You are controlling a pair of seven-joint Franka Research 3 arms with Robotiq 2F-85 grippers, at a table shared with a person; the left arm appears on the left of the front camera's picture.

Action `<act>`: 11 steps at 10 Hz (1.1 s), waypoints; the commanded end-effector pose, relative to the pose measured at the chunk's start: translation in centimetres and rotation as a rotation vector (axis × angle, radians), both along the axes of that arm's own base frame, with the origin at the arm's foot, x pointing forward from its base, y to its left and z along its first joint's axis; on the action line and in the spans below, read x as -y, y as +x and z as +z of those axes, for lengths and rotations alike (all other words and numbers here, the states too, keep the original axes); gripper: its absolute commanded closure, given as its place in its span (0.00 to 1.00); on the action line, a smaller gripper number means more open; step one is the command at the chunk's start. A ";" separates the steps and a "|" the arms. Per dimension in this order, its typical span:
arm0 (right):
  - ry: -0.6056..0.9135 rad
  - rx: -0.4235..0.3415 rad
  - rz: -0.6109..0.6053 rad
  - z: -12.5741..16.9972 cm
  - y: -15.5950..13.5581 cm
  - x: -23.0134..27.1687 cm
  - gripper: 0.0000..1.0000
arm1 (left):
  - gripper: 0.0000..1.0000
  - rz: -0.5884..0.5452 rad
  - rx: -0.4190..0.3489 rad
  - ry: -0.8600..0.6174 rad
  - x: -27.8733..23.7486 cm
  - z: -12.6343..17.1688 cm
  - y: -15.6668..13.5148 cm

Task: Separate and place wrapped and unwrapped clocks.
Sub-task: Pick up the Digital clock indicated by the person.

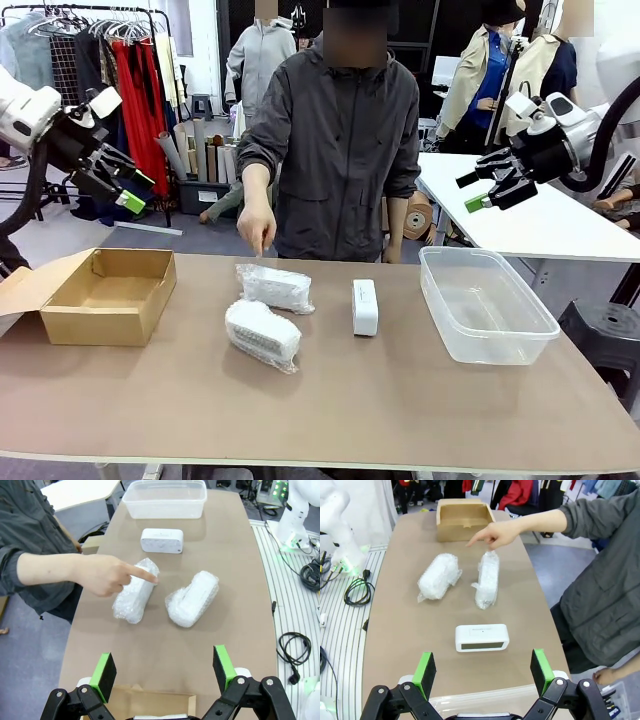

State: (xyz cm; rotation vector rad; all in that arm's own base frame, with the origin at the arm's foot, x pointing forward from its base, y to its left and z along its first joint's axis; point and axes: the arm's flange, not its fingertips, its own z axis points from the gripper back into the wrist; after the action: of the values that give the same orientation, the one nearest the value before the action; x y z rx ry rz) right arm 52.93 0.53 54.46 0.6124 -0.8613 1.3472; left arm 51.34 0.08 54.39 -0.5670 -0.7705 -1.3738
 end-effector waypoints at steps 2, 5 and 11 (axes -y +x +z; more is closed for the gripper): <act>0.002 0.003 0.003 0.2 -0.3 0.0 0.00 | 0.00 0.003 0.003 -0.004 -0.1 0.1 0.0; 0.002 0.003 0.003 0.2 -0.3 0.0 0.00 | 0.00 0.003 0.003 -0.004 -0.1 0.1 0.0; 0.002 0.003 0.003 0.2 -0.3 0.0 0.00 | 0.00 0.003 0.003 -0.004 -0.1 0.1 0.0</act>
State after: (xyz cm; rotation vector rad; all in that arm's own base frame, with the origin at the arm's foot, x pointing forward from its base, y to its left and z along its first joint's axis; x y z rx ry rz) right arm 52.92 0.53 54.46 0.6128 -0.8612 1.3473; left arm 51.34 0.08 54.39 -0.5669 -0.7705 -1.3737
